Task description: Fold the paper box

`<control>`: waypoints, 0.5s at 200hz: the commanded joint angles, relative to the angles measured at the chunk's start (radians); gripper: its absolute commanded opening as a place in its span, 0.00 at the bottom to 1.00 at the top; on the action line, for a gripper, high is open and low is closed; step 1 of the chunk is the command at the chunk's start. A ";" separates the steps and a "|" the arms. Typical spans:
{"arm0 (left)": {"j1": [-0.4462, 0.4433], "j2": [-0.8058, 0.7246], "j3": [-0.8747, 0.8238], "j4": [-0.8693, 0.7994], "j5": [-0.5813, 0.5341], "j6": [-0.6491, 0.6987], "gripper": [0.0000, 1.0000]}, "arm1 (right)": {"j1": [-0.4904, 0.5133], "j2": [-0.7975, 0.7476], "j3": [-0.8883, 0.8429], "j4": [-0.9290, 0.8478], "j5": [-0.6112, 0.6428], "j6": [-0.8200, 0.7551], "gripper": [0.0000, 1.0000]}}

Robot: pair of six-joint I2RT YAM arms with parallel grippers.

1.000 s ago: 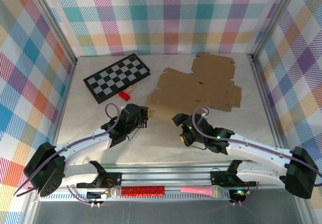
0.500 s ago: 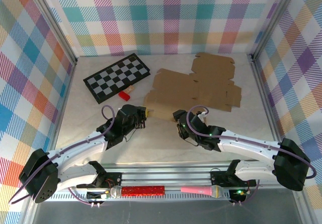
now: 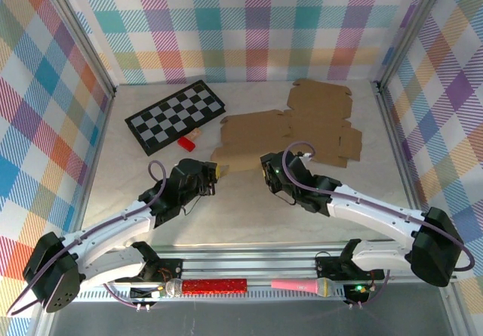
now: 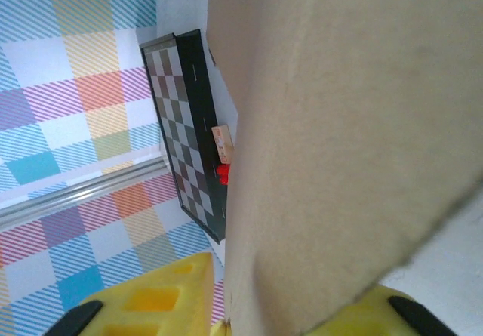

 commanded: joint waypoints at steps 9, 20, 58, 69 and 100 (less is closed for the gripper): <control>-0.007 -0.040 -0.006 -0.034 0.006 -0.012 0.00 | -0.032 0.039 0.063 -0.035 -0.043 -0.023 0.19; -0.007 -0.044 -0.007 -0.037 0.004 -0.013 0.00 | -0.037 0.050 0.079 -0.030 -0.048 -0.033 0.16; -0.008 -0.056 -0.010 -0.043 -0.005 -0.014 0.00 | -0.042 0.072 0.126 -0.062 -0.072 -0.046 0.08; -0.009 -0.057 -0.009 -0.045 -0.006 -0.015 0.00 | -0.043 0.072 0.134 -0.079 -0.075 -0.045 0.00; -0.008 -0.069 0.032 -0.079 0.000 0.038 0.17 | -0.073 0.066 0.200 -0.152 -0.094 -0.097 0.00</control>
